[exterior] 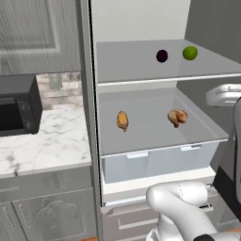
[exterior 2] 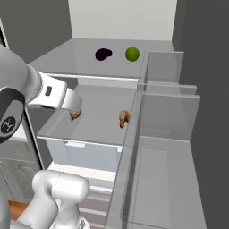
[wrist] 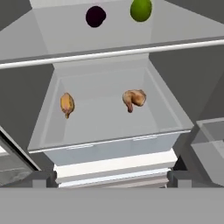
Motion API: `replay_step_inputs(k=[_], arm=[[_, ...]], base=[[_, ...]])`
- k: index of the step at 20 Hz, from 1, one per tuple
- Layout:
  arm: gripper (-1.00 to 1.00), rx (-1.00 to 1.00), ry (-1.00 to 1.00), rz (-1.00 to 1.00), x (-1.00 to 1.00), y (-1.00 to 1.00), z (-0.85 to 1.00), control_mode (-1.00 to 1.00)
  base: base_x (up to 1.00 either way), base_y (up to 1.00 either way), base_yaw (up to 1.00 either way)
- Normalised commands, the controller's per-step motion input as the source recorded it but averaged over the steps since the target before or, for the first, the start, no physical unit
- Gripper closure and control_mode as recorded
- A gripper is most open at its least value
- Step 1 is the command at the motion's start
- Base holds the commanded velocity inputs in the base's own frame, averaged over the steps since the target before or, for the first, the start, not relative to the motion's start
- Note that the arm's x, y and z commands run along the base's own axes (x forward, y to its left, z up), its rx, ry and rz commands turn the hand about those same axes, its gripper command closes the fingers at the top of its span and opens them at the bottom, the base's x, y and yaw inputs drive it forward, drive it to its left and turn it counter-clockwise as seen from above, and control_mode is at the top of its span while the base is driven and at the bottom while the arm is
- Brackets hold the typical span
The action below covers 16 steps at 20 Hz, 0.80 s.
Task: Gather the lime and eggplant from the fridge and place them on a tray on the dining counter. Then gather the chicken drumsticks from the fridge and place them on the other tray.
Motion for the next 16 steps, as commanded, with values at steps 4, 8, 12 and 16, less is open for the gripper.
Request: replay_step_inputs(k=[4, 8, 12, 16], arm=[[-1.0, 0.0, -0.1, 0.0, 0.0, 0.0, -0.02, -1.0], [-1.0, 0.0, -0.22, 0.04, 0.0, 0.0, 0.22, -1.0], [-1.0, 0.0, -0.28, 0.0, 0.0, 0.08, 0.26, -1.0], [-1.0, -0.03, -0.16, 0.0, 0.0, 0.43, 0.41, -1.0]], base=[[0.0, 0.0, 0.0], [0.0, 0.0, 0.0], [0.0, 0.0, 0.0], [0.0, 0.0, 0.0]])
